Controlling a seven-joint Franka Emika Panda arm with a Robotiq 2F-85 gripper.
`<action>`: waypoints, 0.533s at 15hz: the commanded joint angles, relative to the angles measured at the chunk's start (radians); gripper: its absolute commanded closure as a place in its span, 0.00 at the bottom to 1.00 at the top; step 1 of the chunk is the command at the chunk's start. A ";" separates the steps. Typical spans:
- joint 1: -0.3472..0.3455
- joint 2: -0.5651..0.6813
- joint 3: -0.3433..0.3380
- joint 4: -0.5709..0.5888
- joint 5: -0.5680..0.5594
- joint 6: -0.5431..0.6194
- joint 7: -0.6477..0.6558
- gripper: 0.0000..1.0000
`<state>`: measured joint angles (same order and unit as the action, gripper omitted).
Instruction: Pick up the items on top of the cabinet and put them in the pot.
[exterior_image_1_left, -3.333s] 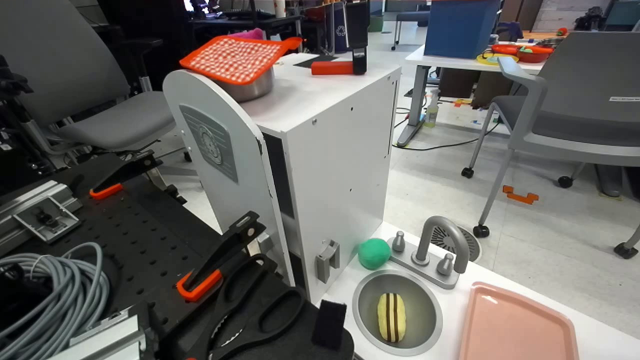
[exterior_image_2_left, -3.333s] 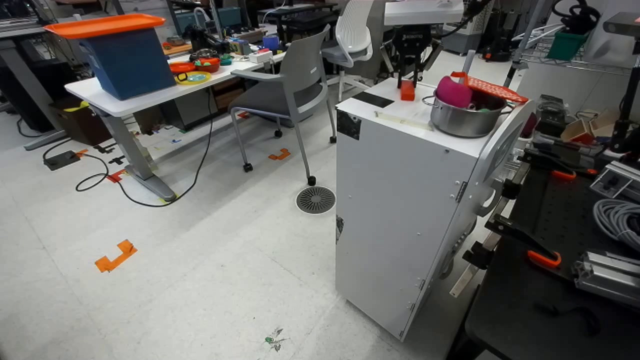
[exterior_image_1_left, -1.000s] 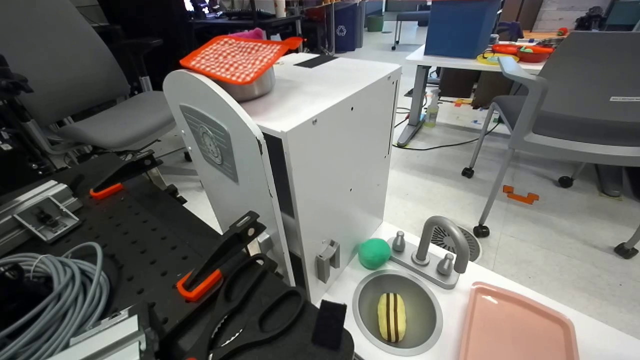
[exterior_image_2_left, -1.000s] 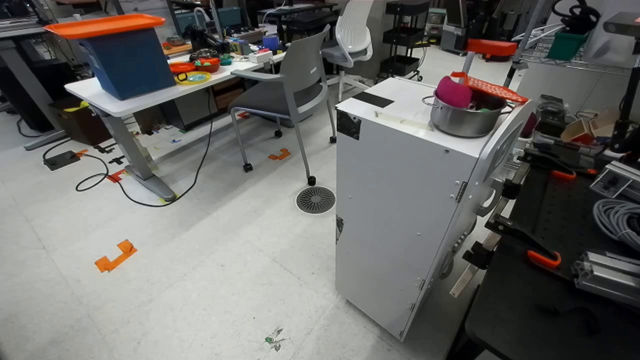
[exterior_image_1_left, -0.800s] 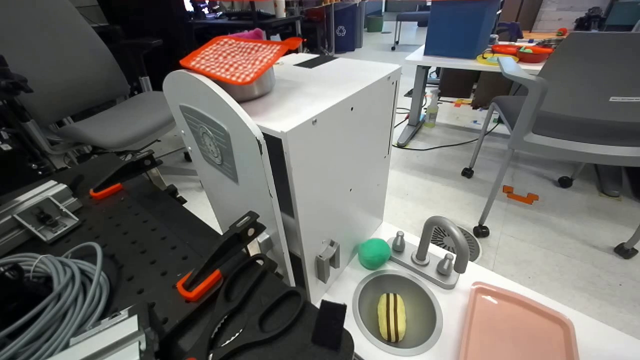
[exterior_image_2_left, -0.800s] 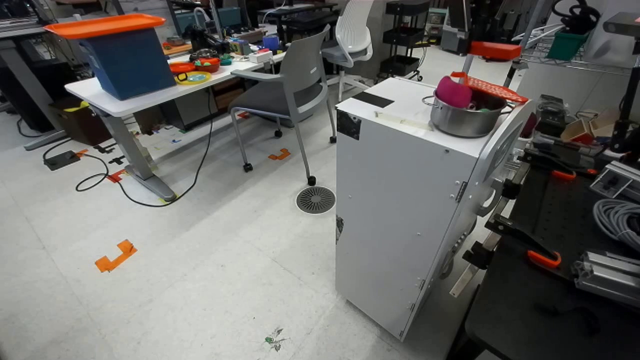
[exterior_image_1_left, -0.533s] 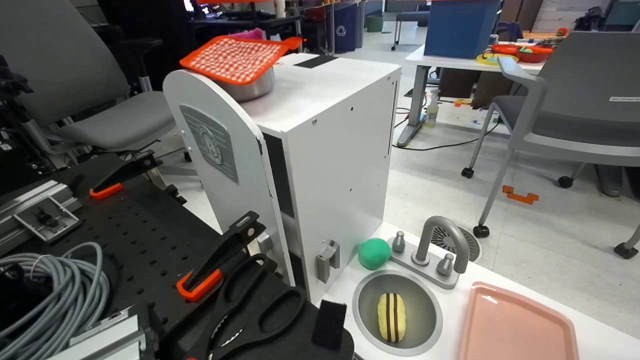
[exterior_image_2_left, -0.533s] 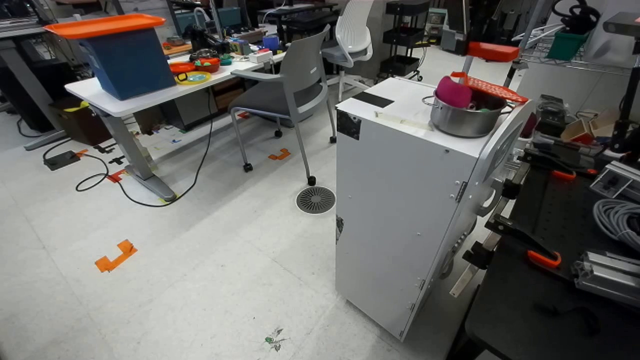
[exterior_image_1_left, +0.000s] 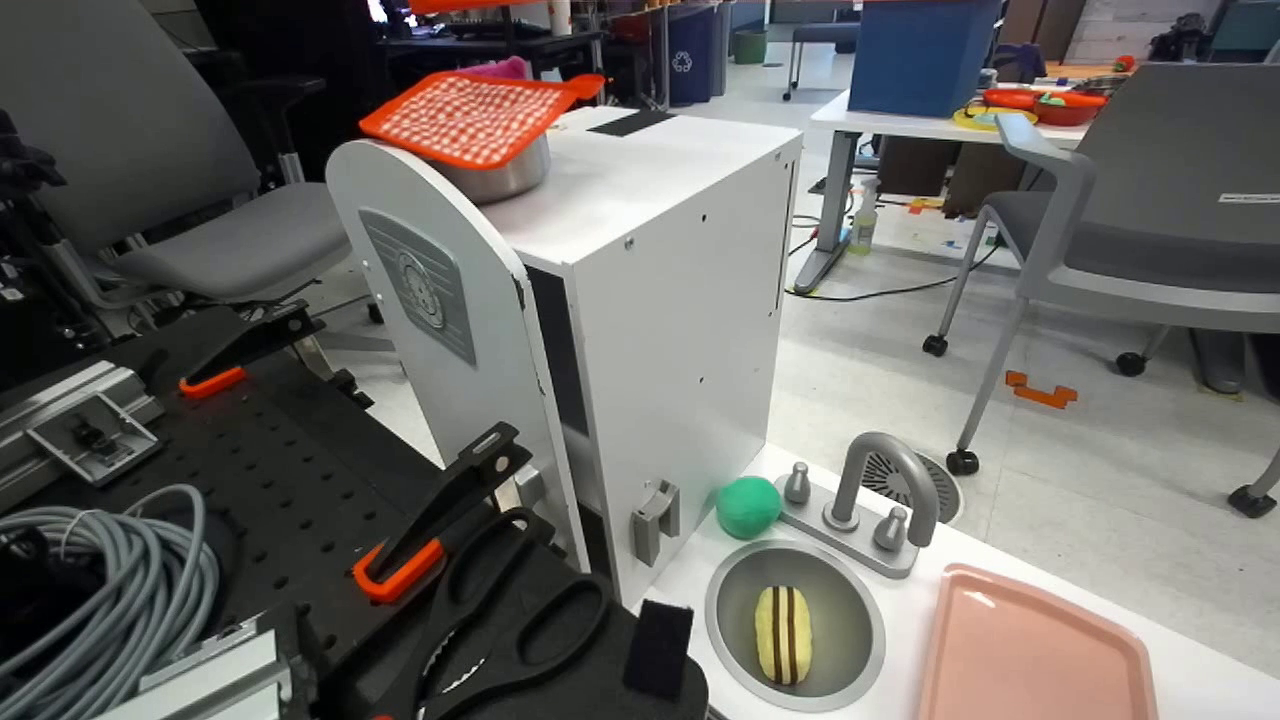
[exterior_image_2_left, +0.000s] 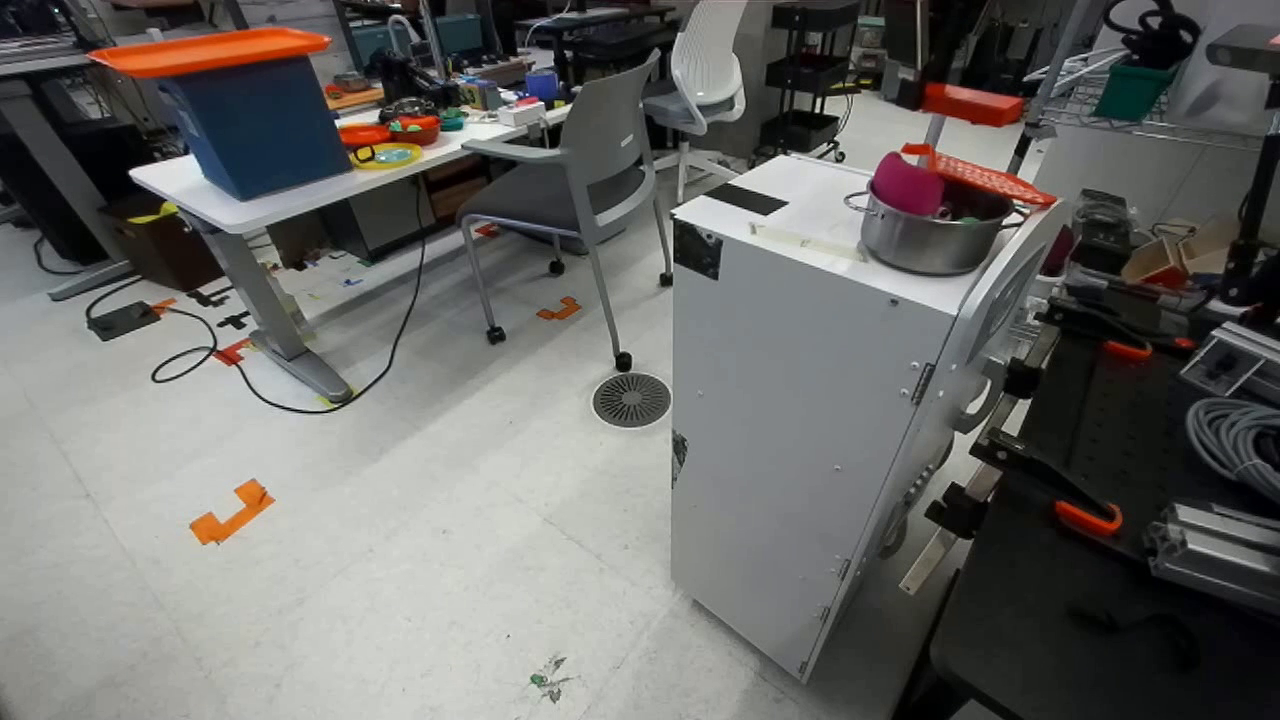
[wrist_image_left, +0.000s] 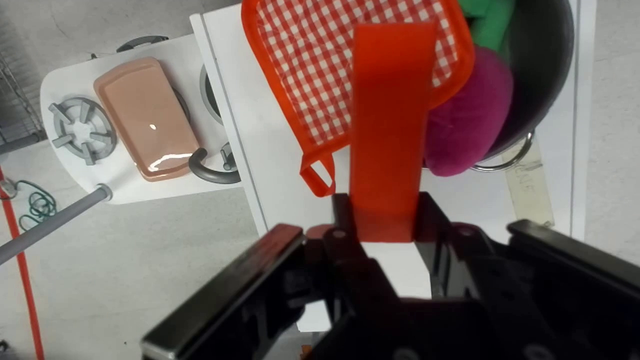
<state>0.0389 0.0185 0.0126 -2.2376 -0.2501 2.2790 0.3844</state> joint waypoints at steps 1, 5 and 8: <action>0.001 -0.027 0.007 -0.025 -0.023 0.021 0.020 0.92; 0.002 -0.030 0.010 -0.029 -0.014 0.015 0.011 0.41; 0.002 -0.031 0.012 -0.030 -0.007 0.011 0.010 0.21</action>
<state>0.0390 0.0184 0.0201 -2.2457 -0.2501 2.2795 0.3844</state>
